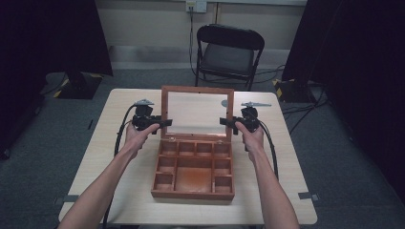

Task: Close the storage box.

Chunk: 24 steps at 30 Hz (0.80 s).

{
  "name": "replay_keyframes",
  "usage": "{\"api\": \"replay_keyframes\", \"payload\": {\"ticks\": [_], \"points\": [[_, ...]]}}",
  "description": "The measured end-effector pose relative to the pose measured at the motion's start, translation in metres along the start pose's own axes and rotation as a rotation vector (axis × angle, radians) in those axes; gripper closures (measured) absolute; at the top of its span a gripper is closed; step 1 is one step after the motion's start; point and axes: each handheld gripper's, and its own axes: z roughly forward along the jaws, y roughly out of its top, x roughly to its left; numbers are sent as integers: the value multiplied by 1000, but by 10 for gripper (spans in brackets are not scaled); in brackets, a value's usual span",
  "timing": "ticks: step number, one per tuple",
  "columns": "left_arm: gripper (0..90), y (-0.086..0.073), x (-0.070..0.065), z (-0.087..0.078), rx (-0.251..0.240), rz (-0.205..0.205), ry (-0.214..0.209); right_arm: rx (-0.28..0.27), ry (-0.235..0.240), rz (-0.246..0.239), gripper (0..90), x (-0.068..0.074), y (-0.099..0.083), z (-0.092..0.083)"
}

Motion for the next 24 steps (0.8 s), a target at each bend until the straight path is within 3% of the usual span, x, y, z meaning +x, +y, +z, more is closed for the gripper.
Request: {"api": "replay_keyframes", "payload": {"ticks": [11, 19, 24], "points": [[543, 1, -1, -8, -28, -19, -47, -15, 14, -29, 573, 8, 2, -14], [534, 4, -7, -9, -19, 2, -38, -20, 14, -46, 564, 14, 1, -20], [563, 3, -10, -17, -20, 18, -59, -25, 13, -47, 548, 19, 0, -24]]}}
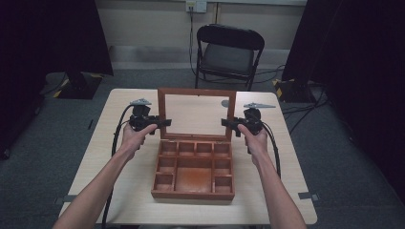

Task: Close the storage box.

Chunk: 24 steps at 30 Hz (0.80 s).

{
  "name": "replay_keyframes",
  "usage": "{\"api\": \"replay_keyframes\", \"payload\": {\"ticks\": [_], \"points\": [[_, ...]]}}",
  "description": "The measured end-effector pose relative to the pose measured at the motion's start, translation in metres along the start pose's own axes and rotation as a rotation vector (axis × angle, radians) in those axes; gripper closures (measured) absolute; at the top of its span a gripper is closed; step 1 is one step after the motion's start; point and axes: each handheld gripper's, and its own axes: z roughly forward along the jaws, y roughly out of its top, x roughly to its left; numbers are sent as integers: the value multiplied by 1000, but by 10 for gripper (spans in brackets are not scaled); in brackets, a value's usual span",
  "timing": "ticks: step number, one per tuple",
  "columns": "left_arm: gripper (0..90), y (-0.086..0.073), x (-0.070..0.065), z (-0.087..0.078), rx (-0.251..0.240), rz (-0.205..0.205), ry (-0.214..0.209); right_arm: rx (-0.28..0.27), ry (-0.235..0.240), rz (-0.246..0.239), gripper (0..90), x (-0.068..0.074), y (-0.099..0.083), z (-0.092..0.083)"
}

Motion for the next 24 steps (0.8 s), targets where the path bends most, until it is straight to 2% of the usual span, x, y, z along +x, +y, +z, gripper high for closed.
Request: {"api": "replay_keyframes", "payload": {"ticks": [7, 14, 24], "points": [[547, 0, -5, -4, 2, -5, 4, 11, -30, 2, 509, 10, 1, -4], [541, -3, -9, -7, -5, 9, 9, 17, -17, 18, 495, 13, 0, -8], [529, -5, -16, -16, 2, 21, -18, 23, 0, 14, 462, 20, -4, -16]]}}
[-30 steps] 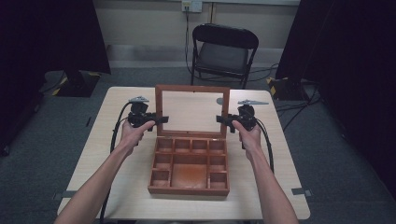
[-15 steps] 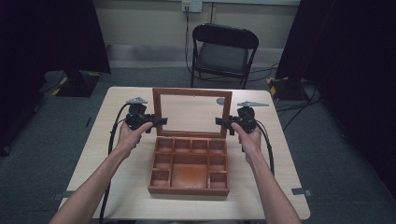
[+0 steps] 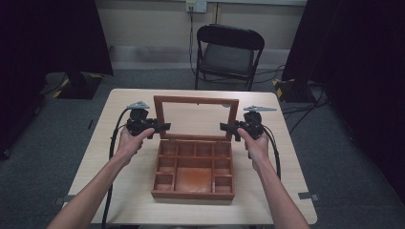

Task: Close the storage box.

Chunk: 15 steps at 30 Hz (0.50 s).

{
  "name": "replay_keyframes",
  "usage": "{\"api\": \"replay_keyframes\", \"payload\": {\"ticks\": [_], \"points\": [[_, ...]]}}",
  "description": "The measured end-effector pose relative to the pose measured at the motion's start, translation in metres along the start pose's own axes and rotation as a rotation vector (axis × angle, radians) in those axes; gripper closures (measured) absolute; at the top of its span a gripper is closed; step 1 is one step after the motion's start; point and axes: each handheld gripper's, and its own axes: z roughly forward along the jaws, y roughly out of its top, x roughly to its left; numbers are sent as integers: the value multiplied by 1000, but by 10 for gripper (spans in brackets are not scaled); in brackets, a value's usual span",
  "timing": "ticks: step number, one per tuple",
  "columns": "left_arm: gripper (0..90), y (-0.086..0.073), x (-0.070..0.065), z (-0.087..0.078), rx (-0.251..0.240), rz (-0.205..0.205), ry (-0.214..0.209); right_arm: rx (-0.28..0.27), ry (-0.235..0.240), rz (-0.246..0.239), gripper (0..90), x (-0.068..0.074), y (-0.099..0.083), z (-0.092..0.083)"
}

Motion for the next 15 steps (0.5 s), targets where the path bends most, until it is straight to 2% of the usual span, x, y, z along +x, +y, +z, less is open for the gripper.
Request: {"api": "replay_keyframes", "payload": {"ticks": [7, 10, 14, 15], "points": [[514, -5, -4, -5, -16, -1, -7, 18, 2, -4, 443, 5, -2, -5], [507, -9, -8, -8, -23, 12, -8, 19, -3, 14, 416, 8, -5, -8], [500, -12, -10, -11, -34, 12, -15, 20, 0, 13, 400, 10, -7, -11], [499, -14, -12, -13, -29, 23, -9, 25, -7, 7, 395, 13, -8, -13]]}}
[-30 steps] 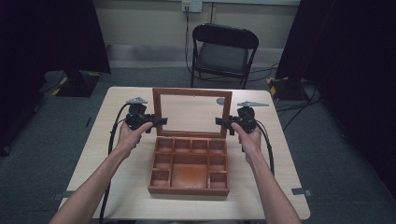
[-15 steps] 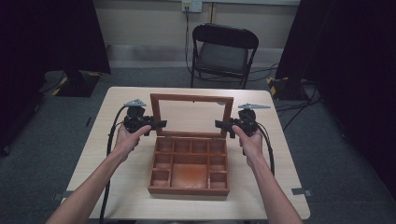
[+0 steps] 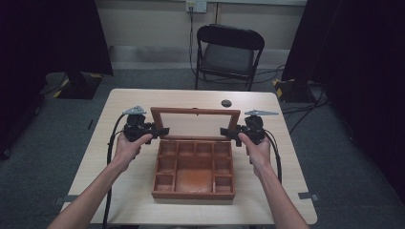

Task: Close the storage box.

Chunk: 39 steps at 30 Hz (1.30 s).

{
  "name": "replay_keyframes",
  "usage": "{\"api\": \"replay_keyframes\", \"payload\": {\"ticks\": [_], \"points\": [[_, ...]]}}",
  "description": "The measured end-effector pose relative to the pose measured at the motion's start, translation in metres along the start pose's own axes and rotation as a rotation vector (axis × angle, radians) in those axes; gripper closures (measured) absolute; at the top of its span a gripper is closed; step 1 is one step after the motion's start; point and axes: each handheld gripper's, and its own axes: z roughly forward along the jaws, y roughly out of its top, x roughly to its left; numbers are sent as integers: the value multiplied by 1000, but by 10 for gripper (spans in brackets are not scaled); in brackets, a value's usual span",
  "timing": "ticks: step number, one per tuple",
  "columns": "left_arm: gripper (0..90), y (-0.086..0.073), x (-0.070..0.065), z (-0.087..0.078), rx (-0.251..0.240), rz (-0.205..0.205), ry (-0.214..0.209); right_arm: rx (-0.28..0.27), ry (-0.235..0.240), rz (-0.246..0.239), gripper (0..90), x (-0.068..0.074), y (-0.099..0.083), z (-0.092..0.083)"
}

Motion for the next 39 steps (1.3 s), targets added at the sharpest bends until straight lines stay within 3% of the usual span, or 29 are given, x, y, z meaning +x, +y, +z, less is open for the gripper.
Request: {"api": "replay_keyframes", "payload": {"ticks": [8, 14, 16, 22, 25, 33, 39], "points": [[487, -2, -7, -4, 5, 10, 0, 3, -5, -13, 377, 5, -3, -5], [477, -5, -13, -14, 39, 28, 3, 32, -5, -32, 338, 9, -7, -8], [465, -7, -15, -18, 22, 5, 2, 20, -11, -43, 338, 12, -11, -9], [455, -11, -16, -20, 4, 5, 2, 20, -24, -54, 328, 16, -13, -11], [451, -12, -17, -21, 2, 8, 0, 16, -15, -5, 280, 15, -16, -12], [409, -16, -22, -24, 27, 15, 10, 32, -10, -25, 280, 18, -21, -17], [346, -18, -27, -33, -3, -7, -16, 55, -28, -46, 286, 21, -22, -16]]}}
